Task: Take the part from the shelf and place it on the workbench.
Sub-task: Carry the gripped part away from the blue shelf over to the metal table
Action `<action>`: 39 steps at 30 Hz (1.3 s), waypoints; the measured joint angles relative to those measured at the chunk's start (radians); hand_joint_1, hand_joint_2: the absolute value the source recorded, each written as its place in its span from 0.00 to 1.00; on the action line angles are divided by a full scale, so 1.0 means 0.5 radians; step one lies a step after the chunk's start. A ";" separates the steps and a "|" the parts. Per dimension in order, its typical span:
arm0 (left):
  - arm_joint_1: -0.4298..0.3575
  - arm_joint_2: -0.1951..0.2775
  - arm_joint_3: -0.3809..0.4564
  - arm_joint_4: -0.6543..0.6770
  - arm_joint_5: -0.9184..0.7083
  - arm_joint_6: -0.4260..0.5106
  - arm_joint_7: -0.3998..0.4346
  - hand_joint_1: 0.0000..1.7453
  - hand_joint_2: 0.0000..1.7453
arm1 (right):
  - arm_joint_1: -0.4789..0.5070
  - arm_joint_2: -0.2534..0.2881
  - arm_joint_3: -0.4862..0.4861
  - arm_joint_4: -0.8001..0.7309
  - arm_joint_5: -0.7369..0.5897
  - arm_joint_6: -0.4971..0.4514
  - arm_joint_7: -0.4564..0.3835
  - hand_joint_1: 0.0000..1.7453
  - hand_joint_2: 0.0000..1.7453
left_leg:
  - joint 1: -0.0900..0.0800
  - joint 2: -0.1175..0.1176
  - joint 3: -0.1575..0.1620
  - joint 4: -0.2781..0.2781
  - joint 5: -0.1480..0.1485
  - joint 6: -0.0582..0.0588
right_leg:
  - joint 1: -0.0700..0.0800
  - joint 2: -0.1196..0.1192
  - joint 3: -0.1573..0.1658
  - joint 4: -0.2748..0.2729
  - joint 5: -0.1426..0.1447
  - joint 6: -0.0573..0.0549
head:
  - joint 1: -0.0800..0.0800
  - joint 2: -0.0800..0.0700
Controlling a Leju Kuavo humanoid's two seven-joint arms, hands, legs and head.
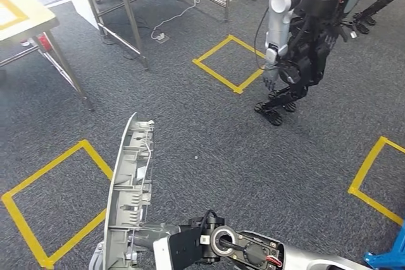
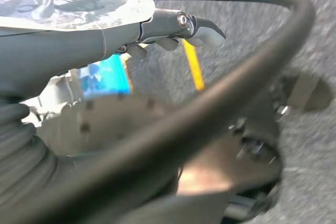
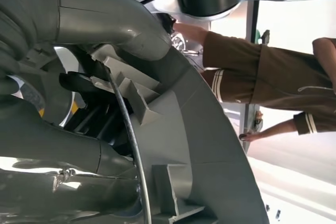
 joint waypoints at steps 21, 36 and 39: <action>0.007 -0.013 0.000 0.000 0.007 0.004 0.002 0.00 1.00 | -0.001 -0.002 0.000 0.026 -0.012 0.006 -0.002 1.00 1.00 | 0.022 0.041 -0.094 0.183 -0.033 -0.133 | -0.004 -0.077 0.184 -0.470 0.282 -0.064 | -0.060 0.000; 0.006 -0.019 0.000 0.000 0.015 0.005 0.001 0.00 1.00 | 0.002 -0.003 0.001 0.026 -0.012 0.015 0.015 1.00 1.00 | 0.005 -0.102 0.015 0.016 -0.017 -0.011 | -0.001 0.059 0.039 -0.166 0.204 -0.012 | 0.038 0.000; 0.000 -0.017 0.000 0.000 0.014 0.007 0.001 0.00 1.00 | 0.001 -0.003 0.001 0.026 -0.026 0.020 0.014 1.00 1.00 | 0.001 -0.150 -0.001 0.023 -0.012 -0.041 | -0.001 0.131 0.133 -0.400 0.261 -0.025 | 0.037 0.000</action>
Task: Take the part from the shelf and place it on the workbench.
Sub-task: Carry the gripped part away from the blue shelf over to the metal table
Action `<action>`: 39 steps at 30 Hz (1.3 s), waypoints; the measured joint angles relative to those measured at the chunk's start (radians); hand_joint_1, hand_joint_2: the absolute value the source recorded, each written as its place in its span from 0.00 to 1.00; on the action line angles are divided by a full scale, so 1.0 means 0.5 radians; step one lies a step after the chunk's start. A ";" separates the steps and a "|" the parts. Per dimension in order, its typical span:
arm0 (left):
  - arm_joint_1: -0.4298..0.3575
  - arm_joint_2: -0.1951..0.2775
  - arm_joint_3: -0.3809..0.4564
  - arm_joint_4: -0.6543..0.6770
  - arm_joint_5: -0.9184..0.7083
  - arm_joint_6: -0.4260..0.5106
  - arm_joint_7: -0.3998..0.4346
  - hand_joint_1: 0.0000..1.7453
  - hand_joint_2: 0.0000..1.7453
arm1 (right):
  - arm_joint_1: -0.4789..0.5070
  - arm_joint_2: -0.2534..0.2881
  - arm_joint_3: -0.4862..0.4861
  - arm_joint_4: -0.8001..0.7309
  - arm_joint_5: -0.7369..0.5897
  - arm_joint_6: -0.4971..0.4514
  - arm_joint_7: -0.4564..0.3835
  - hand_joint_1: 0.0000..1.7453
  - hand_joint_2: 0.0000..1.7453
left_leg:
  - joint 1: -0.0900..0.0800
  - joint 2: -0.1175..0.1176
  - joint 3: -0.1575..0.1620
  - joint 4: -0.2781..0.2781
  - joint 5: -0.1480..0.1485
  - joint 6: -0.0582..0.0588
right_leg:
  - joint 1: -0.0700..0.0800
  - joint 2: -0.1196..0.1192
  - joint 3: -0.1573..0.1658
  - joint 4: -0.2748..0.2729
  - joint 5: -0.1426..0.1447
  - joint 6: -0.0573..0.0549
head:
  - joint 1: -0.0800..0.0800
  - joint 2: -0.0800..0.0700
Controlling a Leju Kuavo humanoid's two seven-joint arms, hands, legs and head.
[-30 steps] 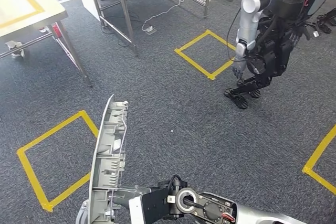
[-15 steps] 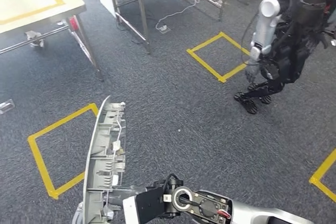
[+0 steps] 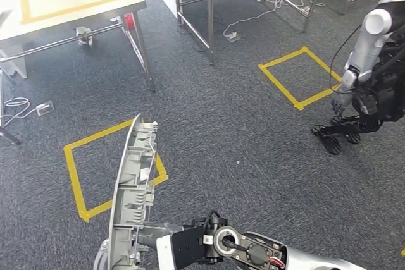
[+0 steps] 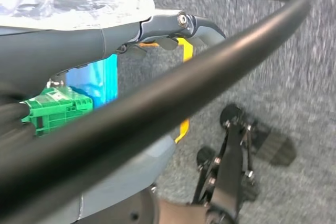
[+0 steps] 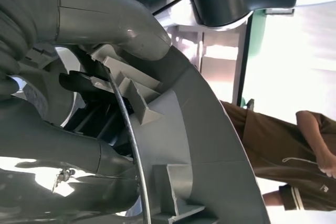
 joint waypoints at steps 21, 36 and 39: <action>0.010 0.019 0.000 0.000 -0.011 0.000 -0.024 0.00 1.00 | 0.034 -0.004 -0.017 0.001 -0.093 0.048 -0.016 1.00 1.00 | 0.004 0.082 0.019 -0.036 0.010 -0.028 | 0.024 -0.061 0.030 -0.040 0.003 -0.038 | -0.072 0.000; 0.010 0.045 0.000 0.000 0.019 0.025 -0.054 0.00 1.00 | 0.043 -0.005 -0.061 0.030 -0.115 0.083 -0.059 1.00 1.00 | -0.005 0.082 0.019 -0.035 0.010 -0.028 | 0.015 -0.062 0.031 -0.040 0.003 -0.038 | -0.072 0.000; 0.010 0.055 0.000 0.000 0.013 0.020 -0.058 0.00 1.00 | 0.043 -0.005 -0.073 0.043 -0.122 0.081 -0.084 1.00 1.00 | -0.006 0.082 0.019 -0.035 0.010 -0.028 | 0.015 -0.062 0.031 -0.040 0.003 -0.038 | -0.072 0.000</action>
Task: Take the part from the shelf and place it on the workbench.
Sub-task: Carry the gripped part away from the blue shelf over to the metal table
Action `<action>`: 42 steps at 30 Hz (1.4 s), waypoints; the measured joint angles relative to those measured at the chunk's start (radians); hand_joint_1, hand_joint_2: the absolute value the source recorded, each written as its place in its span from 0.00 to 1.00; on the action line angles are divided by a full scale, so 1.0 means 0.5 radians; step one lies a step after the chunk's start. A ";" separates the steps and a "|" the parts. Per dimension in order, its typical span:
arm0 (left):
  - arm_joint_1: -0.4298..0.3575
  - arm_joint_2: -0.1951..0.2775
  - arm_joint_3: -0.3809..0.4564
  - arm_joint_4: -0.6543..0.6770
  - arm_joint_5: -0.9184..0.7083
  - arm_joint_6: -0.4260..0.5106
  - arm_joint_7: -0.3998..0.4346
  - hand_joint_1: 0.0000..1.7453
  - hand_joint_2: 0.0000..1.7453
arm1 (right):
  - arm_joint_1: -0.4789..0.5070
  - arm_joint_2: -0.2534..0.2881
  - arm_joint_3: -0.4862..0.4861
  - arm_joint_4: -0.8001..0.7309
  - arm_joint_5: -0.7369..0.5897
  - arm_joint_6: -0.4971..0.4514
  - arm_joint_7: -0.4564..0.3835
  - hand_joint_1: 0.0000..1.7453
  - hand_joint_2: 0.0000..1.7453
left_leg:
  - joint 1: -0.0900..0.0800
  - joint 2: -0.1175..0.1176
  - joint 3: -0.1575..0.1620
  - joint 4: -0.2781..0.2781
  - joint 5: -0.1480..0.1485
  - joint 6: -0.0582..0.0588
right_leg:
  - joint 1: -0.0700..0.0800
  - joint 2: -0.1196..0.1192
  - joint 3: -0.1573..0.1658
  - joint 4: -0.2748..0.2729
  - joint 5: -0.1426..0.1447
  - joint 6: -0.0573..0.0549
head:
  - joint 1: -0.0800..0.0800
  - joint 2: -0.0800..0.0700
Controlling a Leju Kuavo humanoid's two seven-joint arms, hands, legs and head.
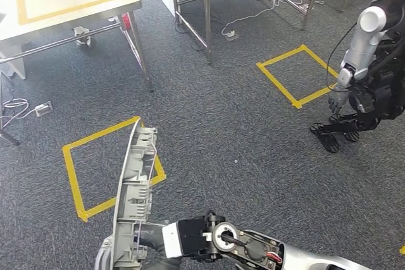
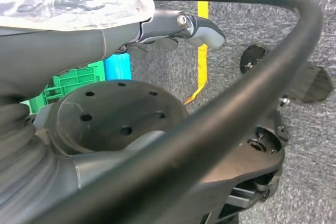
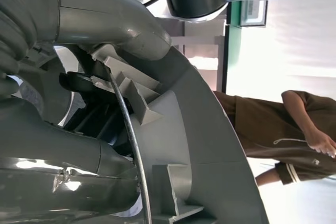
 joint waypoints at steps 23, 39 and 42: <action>0.000 0.047 0.000 0.000 -0.020 -0.015 -0.076 0.00 1.00 | 0.000 0.000 -0.038 0.030 0.010 -0.022 -0.037 1.00 1.00 | -0.001 0.000 0.000 0.000 0.000 0.000 | -0.001 0.000 0.000 0.000 0.000 0.000 | 0.000 0.000; 0.000 0.077 0.000 0.000 -0.019 0.014 -0.051 0.00 1.00 | 0.013 0.000 -0.054 0.043 0.026 -0.018 -0.085 1.00 1.00 | -0.001 0.000 0.000 0.000 0.000 0.000 | -0.001 0.000 0.000 0.000 0.000 0.000 | 0.000 0.000; 0.000 0.080 0.000 0.000 -0.020 0.017 -0.051 0.00 1.00 | 0.013 0.000 -0.053 0.047 0.026 -0.018 -0.088 1.00 1.00 | -0.001 0.000 0.000 0.000 0.000 0.000 | -0.001 0.000 0.000 0.000 0.000 0.000 | 0.000 0.000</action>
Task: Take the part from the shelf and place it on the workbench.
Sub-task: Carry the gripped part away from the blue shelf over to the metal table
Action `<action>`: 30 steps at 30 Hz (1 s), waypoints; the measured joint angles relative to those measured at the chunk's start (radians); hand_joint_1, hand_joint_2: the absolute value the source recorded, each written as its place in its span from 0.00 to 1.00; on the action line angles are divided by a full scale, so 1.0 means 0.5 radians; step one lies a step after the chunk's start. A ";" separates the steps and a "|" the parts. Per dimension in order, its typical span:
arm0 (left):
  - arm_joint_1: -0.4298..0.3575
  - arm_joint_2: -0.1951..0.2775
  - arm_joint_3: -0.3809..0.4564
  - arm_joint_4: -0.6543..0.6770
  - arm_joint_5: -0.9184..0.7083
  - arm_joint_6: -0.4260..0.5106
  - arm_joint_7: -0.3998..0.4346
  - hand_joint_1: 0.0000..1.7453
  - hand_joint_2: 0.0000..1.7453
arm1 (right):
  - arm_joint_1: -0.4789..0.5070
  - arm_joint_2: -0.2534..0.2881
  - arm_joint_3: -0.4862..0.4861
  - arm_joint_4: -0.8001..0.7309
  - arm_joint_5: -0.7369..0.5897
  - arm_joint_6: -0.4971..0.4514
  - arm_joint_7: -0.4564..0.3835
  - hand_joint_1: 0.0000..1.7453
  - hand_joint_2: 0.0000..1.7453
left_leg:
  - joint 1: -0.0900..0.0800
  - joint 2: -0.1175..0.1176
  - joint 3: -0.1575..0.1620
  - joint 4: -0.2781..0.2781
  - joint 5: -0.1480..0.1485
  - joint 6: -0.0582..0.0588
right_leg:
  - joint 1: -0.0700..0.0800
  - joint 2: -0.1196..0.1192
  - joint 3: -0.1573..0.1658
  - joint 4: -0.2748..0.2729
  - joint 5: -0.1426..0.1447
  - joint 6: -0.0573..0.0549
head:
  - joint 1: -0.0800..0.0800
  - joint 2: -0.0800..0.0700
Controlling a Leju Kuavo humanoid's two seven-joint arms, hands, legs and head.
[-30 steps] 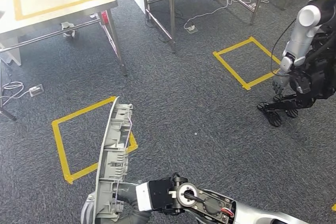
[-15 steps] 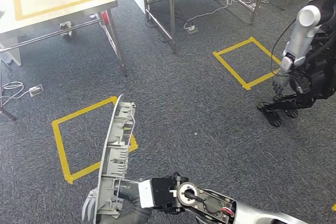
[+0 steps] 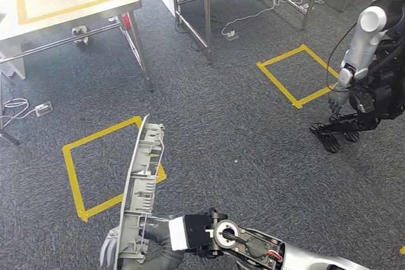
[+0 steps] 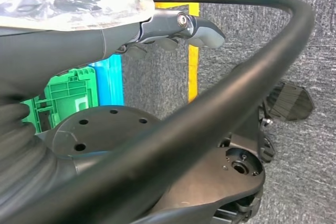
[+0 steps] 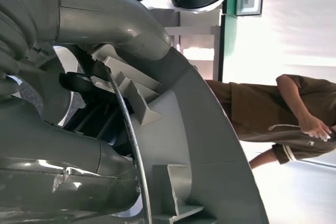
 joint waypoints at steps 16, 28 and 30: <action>0.000 0.009 0.000 0.000 -0.001 -0.002 0.001 0.00 1.00 | 0.000 0.000 0.000 0.011 0.000 0.000 -0.002 1.00 1.00 | 0.000 0.000 0.000 0.000 0.000 0.000 | 0.000 0.000 0.000 0.000 0.000 0.000 | 0.000 0.000; 0.000 0.011 0.001 0.000 0.043 0.036 0.011 0.00 1.00 | -0.003 0.000 0.003 0.029 -0.009 0.046 -0.018 1.00 1.00 | 0.000 0.000 0.000 0.000 0.000 0.000 | 0.000 0.000 0.000 0.000 0.000 0.000 | 0.000 0.000; 0.000 0.009 0.002 0.000 0.053 0.047 0.015 0.00 1.00 | -0.007 0.000 0.005 0.039 -0.016 0.057 -0.021 1.00 1.00 | 0.000 0.000 0.000 0.000 0.000 0.000 | 0.000 0.000 0.000 0.000 0.000 0.000 | 0.000 0.000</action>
